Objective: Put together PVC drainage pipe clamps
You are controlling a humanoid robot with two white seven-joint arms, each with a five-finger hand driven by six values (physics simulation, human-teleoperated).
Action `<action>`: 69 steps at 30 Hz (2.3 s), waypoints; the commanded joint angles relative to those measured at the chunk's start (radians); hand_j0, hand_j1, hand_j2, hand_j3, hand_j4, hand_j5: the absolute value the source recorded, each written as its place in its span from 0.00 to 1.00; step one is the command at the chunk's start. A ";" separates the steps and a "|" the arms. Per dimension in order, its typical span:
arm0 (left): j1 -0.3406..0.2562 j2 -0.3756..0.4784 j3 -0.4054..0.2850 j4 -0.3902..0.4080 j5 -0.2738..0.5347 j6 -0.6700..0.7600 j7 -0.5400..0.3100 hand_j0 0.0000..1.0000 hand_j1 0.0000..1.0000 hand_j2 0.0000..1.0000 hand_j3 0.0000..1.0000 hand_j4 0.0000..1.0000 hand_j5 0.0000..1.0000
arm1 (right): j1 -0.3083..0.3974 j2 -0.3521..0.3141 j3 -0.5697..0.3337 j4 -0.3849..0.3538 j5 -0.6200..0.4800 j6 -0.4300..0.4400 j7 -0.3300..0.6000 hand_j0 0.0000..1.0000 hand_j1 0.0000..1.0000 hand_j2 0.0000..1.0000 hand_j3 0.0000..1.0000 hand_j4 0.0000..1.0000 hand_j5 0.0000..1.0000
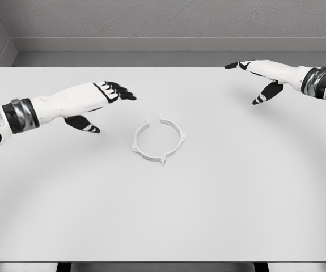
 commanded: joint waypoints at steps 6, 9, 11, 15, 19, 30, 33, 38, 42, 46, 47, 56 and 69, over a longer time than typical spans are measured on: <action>0.021 0.084 0.021 -0.037 0.067 0.003 0.001 1.00 1.00 1.00 1.00 1.00 1.00 | -0.009 0.087 0.000 0.001 -0.005 0.003 0.000 1.00 1.00 1.00 1.00 1.00 1.00; 0.023 0.087 0.023 -0.037 0.067 0.003 0.001 1.00 1.00 1.00 1.00 1.00 1.00 | -0.017 0.167 0.002 0.001 -0.002 0.003 0.000 1.00 1.00 1.00 1.00 1.00 1.00; 0.023 0.089 0.024 -0.037 0.067 0.003 0.001 1.00 1.00 1.00 1.00 1.00 1.00 | -0.017 0.204 0.002 0.001 -0.004 0.003 0.000 1.00 1.00 1.00 1.00 1.00 1.00; 0.032 0.086 0.023 -0.035 0.067 0.003 0.001 1.00 1.00 1.00 1.00 1.00 1.00 | -0.015 0.248 0.008 -0.005 -0.002 0.003 0.000 1.00 1.00 1.00 1.00 1.00 1.00; 0.052 0.086 0.023 -0.035 0.068 0.003 0.001 1.00 1.00 1.00 1.00 1.00 1.00 | -0.008 0.275 0.058 -0.005 -0.002 0.003 0.000 1.00 1.00 1.00 1.00 1.00 1.00; 0.032 0.167 0.052 -0.061 0.199 0.003 0.001 1.00 1.00 1.00 1.00 1.00 1.00 | 0.023 0.279 0.061 -0.002 -0.001 0.003 0.000 1.00 1.00 1.00 1.00 1.00 1.00; 0.020 0.167 0.061 -0.083 0.200 0.003 0.001 1.00 1.00 1.00 1.00 1.00 1.00 | 0.023 0.284 0.063 -0.002 0.008 0.003 0.000 1.00 1.00 1.00 1.00 1.00 1.00; 0.032 0.159 0.063 -0.086 0.242 0.003 0.001 1.00 1.00 1.00 1.00 1.00 1.00 | 0.041 0.284 0.063 -0.001 0.008 0.003 0.000 1.00 1.00 1.00 1.00 1.00 1.00; 0.069 0.159 0.061 -0.081 0.242 0.003 0.001 1.00 1.00 1.00 1.00 1.00 1.00 | 0.041 0.298 0.064 -0.001 0.016 0.003 0.000 1.00 1.00 1.00 1.00 1.00 1.00; 0.068 0.158 0.063 -0.081 0.243 0.003 0.001 1.00 1.00 1.00 1.00 1.00 1.00 | 0.041 0.308 0.077 -0.001 0.016 0.003 0.000 1.00 1.00 1.00 1.00 1.00 1.00; 0.069 0.158 0.063 -0.081 0.243 0.003 0.001 1.00 1.00 1.00 1.00 1.00 1.00 | 0.041 0.310 0.083 -0.001 0.016 0.003 0.000 1.00 1.00 1.00 1.00 1.00 1.00; 0.069 0.156 0.063 -0.083 0.245 0.003 0.001 1.00 1.00 1.00 1.00 1.00 1.00 | 0.041 0.319 0.084 -0.002 0.034 0.003 0.000 1.00 1.00 1.00 1.00 1.00 1.00; 0.069 0.158 0.063 -0.083 0.243 0.003 0.001 1.00 1.00 1.00 1.00 1.00 1.00 | 0.031 0.261 0.069 -0.001 0.027 0.003 0.000 1.00 1.00 1.00 1.00 1.00 1.00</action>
